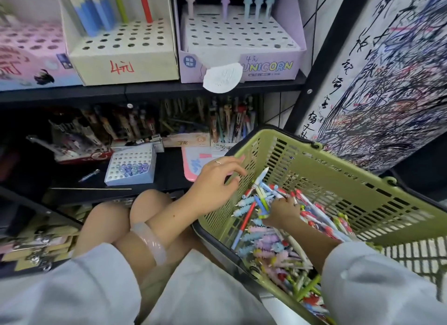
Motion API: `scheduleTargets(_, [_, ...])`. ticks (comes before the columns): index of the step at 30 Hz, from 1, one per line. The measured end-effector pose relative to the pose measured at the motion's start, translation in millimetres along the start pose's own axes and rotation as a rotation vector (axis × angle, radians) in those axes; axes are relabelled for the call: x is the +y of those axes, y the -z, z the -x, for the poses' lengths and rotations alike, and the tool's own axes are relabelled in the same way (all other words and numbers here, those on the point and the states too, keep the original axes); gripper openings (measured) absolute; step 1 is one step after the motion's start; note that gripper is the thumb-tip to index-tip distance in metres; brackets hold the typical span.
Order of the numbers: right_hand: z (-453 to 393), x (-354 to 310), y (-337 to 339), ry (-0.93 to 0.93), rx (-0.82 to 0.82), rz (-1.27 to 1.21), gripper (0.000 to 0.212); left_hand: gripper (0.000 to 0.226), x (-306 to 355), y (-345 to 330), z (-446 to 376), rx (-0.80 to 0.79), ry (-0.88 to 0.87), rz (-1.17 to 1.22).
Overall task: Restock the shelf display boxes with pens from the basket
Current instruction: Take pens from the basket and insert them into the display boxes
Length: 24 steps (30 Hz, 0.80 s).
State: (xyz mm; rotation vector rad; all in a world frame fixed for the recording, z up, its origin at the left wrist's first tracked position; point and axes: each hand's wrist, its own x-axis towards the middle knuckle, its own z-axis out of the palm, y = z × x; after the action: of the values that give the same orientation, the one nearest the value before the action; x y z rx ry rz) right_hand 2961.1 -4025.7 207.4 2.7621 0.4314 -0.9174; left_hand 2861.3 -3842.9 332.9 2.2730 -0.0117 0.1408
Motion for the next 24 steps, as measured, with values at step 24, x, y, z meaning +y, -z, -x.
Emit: scheduleTargets(24, [106,10,112,0.386,0.078,-1.492,0.027,0.079,51,-26,-11,-0.427,0.392,0.496])
